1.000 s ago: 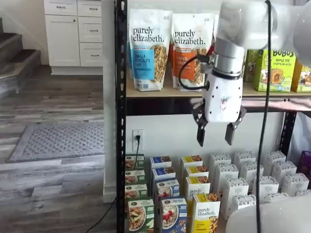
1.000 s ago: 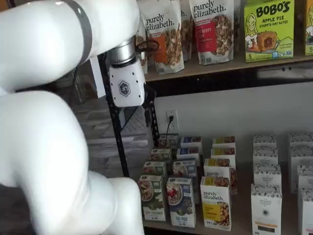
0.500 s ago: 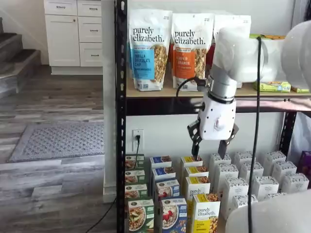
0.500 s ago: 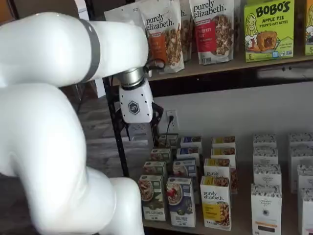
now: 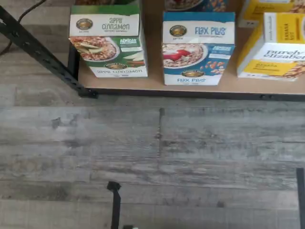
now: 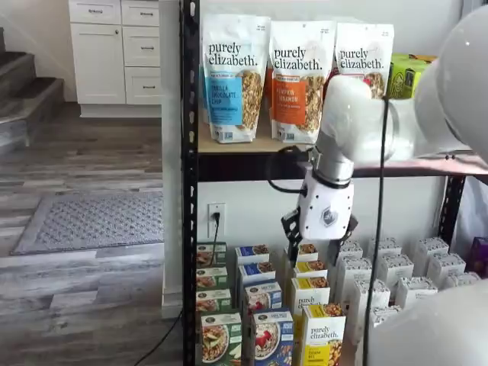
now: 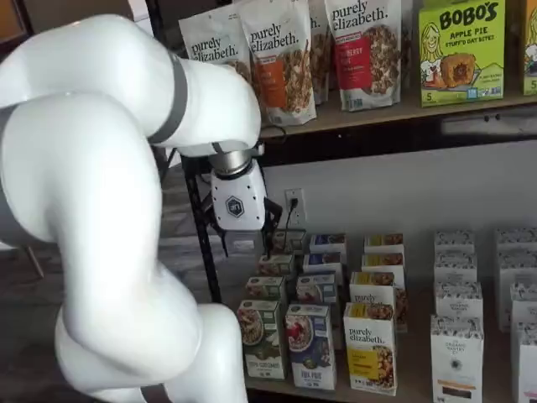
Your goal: Pick up the blue and white box that is on the bottom shelf, the second box from the left
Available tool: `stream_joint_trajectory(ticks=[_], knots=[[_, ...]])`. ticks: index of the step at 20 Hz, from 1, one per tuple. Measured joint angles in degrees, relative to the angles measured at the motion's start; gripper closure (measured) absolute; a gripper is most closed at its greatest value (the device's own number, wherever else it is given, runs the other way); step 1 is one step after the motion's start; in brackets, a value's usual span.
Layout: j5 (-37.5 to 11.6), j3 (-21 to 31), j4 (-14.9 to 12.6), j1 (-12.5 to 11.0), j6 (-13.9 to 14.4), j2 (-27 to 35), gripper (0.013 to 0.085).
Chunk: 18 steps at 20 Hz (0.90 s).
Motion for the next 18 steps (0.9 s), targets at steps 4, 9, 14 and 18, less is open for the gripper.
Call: stream_joint_trajectory(ticks=[4, 9, 14, 18], knots=[[-5.4, 0.7, 1.1, 1.0, 0.1, 4.6, 0.013], [-12.0, 1.3, 0.2, 2.7, 2.0, 10.0, 0.013], [-18.0, 1.6, -1.4, 4.6, 4.8, 14.9, 0.013], [-22.0, 0.7, -1.0, 5.3, 5.0, 19.4, 0.013]])
